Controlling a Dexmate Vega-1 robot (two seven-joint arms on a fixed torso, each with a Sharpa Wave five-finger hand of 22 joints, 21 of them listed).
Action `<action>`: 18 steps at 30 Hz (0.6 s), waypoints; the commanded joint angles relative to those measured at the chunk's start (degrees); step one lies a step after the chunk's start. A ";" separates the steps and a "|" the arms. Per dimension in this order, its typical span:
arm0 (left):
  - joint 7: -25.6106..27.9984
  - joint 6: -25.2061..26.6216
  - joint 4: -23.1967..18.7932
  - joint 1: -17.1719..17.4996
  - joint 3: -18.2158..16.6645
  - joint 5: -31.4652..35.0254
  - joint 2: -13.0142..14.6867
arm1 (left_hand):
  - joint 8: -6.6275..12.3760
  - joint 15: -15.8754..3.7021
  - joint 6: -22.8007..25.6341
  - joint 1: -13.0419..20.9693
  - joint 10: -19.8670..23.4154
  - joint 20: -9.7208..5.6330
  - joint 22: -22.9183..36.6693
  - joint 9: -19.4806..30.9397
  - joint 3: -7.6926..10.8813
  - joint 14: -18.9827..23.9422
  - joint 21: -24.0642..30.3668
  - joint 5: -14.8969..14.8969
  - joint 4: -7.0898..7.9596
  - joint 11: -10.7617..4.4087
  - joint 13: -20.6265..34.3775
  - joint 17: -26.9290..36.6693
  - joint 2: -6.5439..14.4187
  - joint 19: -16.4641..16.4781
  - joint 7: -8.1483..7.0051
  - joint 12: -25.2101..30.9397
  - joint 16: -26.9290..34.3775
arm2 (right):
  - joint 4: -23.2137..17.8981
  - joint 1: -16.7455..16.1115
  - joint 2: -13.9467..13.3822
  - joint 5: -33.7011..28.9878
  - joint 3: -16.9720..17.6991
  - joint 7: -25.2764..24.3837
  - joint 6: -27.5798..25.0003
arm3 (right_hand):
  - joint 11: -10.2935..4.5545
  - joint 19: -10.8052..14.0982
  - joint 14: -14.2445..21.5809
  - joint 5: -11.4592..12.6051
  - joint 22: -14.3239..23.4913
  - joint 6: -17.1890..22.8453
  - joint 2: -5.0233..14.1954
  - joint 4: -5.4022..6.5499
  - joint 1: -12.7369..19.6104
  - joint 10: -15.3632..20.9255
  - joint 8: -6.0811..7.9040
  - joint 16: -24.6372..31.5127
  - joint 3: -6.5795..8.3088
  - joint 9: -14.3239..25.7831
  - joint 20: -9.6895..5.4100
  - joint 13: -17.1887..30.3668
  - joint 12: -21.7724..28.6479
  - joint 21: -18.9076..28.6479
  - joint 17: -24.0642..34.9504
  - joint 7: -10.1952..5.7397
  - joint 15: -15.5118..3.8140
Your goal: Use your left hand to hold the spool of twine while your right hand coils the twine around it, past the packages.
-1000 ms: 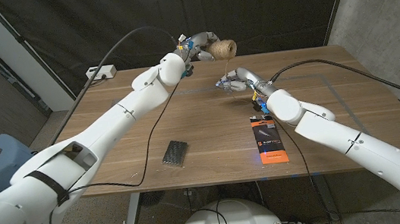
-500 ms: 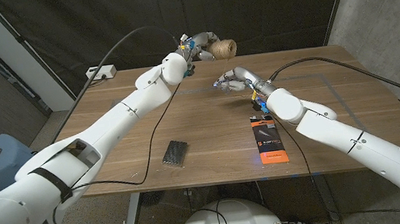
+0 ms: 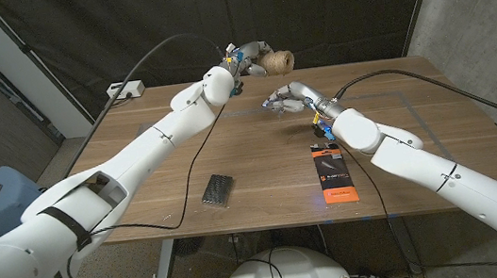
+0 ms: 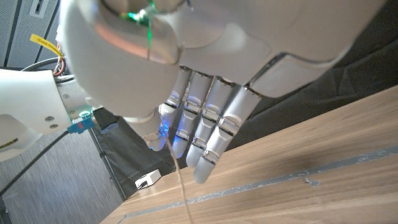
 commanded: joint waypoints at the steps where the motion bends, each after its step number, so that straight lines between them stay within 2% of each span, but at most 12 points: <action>1: 0.15 1.17 -0.15 -0.10 0.60 0.05 -0.27 | 0.31 0.42 3.58 -1.17 3.92 0.02 0.29 0.14 -0.01 0.17 0.31 0.57 0.40 2.60 1.73 0.26 2.85 -0.05 2.98 0.21 0.31 | -2.54 -1.49 -1.42 0.17 1.39 0.13 0.50 | -0.08 0.29 0.65 -0.19 0.28 0.59 0.49 -0.10 -0.09 0.43 -0.04 -0.29 0.25 0.16 -2.95 0.18 -0.12 0.52 0.37 -0.11 -6.69; 18: -0.71 -1.34 2.22 -1.11 1.24 -0.57 -0.46 | 0.25 0.04 3.86 -1.27 3.92 -0.23 0.33 0.21 -0.04 0.28 0.58 0.87 0.49 2.15 1.92 0.17 2.76 0.03 2.51 0.15 0.31 | -4.07 -2.73 -3.52 3.03 3.83 2.44 4.00 | -0.23 0.40 1.08 -0.19 0.31 0.82 0.58 -0.07 -0.34 1.19 -0.34 -0.35 0.24 0.19 -3.00 0.23 -0.42 0.78 0.74 0.05 -6.55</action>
